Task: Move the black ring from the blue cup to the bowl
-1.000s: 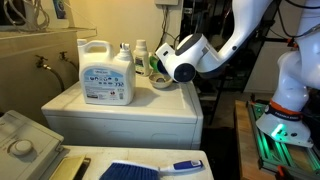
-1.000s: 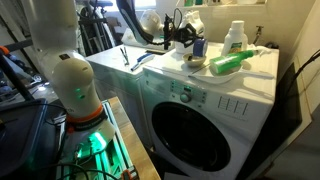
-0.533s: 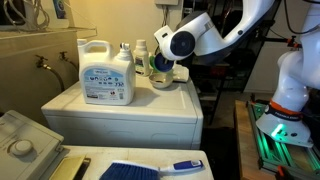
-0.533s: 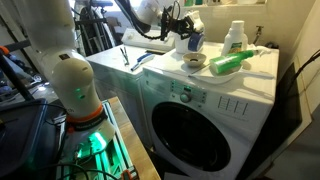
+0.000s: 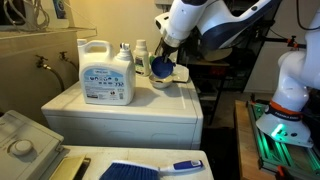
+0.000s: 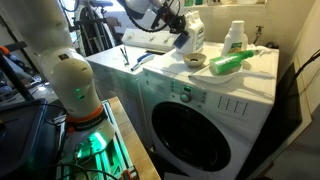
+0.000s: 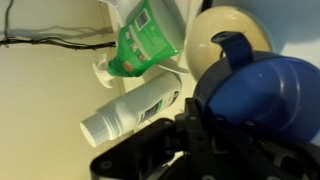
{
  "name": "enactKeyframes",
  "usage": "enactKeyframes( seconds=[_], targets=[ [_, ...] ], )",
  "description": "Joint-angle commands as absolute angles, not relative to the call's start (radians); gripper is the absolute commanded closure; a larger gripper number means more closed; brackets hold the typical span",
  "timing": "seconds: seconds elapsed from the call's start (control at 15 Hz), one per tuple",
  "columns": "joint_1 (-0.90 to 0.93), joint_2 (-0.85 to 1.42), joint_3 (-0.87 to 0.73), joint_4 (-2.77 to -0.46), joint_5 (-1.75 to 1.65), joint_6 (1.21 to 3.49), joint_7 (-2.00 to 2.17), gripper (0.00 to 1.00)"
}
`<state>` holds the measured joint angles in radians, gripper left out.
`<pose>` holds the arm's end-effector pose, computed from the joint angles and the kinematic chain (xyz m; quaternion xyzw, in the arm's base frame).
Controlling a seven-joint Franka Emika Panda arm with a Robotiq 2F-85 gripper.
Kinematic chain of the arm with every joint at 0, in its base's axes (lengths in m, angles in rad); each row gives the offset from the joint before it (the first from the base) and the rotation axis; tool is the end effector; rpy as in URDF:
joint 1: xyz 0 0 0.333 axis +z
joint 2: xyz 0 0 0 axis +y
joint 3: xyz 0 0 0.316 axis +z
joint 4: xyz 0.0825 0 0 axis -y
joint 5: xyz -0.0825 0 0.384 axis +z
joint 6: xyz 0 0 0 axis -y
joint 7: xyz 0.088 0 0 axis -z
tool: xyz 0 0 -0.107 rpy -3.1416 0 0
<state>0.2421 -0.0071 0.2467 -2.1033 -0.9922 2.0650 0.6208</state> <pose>0.5065 0.2198 0.4392 0.8924 0.1738 0.2073 0.3612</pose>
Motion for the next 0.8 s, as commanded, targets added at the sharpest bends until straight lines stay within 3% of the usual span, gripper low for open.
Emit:
enactKeyframes(
  seconds=[0.0, 0.53, 0.73],
  targets=[
    [0.22, -0.025, 0.221, -2.149, -0.79, 2.162, 0.481, 0.99],
    [0.183, -0.008, 0.179, -2.21, -0.284, 2.156, 0.144, 0.99],
    [0.17, -0.016, 0.166, -2.254, -0.243, 2.212, 0.132, 0.99]
  ],
)
